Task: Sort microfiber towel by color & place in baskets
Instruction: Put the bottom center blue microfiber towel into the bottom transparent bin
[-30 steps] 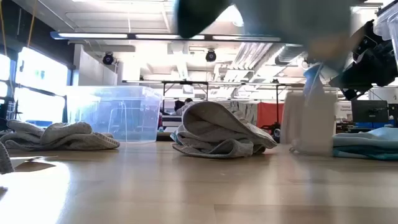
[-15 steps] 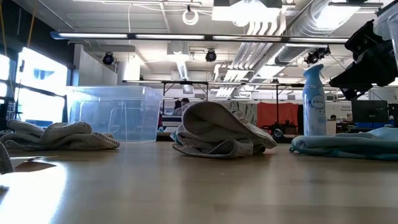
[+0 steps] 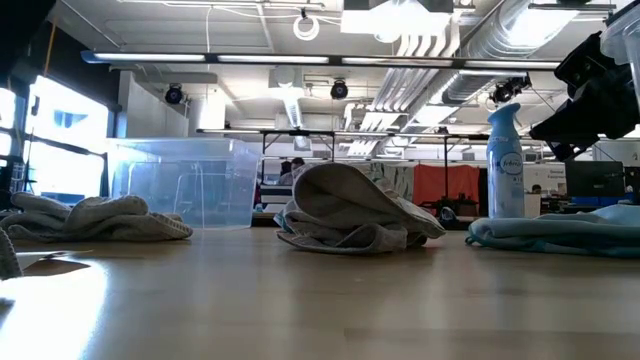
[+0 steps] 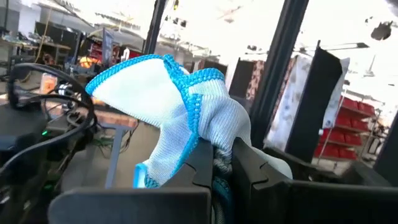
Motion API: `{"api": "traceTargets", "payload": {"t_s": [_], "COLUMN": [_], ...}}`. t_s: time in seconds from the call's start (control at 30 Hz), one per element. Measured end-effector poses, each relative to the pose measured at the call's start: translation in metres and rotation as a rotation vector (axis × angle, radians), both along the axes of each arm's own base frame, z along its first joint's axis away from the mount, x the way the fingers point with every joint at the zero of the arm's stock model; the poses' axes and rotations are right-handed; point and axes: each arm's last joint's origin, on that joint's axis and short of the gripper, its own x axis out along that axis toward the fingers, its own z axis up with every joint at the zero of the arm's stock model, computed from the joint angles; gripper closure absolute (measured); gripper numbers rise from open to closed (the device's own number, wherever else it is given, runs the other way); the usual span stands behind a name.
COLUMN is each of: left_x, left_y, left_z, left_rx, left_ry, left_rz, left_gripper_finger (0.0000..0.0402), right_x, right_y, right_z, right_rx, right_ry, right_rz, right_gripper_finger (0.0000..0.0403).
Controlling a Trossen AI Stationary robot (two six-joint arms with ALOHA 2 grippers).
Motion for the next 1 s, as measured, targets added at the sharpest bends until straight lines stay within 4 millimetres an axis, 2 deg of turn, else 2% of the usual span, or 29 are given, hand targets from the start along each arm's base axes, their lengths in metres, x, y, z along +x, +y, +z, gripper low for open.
{"api": "traceTargets", "payload": {"t_s": [0.1,0.27,0.4,0.6,0.77,1.0], "left_x": [0.018,0.038,0.045,0.048,0.048,0.047], "left_y": [-0.005,-0.011,-0.019,-0.031,-0.039,-0.040], "left_z": [-0.003,-0.008,-0.019,-0.036,-0.052,-0.050], "left_rx": [-0.012,-0.012,-0.002,0.012,0.036,0.033], "left_ry": [-0.010,0.124,0.245,0.290,0.369,0.361], "left_rz": [-0.003,-0.008,-0.040,-0.065,-0.078,-0.066], "left_gripper_finger": [0.0401,0.0401,0.0401,0.0398,0.0363,0.0295], "right_x": [0.000,0.000,0.000,0.000,0.000,0.000], "right_y": [0.000,0.000,0.000,0.000,0.000,0.000], "right_z": [0.000,0.000,0.000,0.000,0.000,0.000], "right_rx": [0.000,0.000,0.000,0.000,0.000,0.000], "right_ry": [0.000,0.000,0.000,0.000,0.000,0.000], "right_rz": [0.000,0.000,0.000,0.000,-0.001,0.000], "right_gripper_finger": [0.0402,0.0402,0.0402,0.0402,0.0402,0.0402]}}
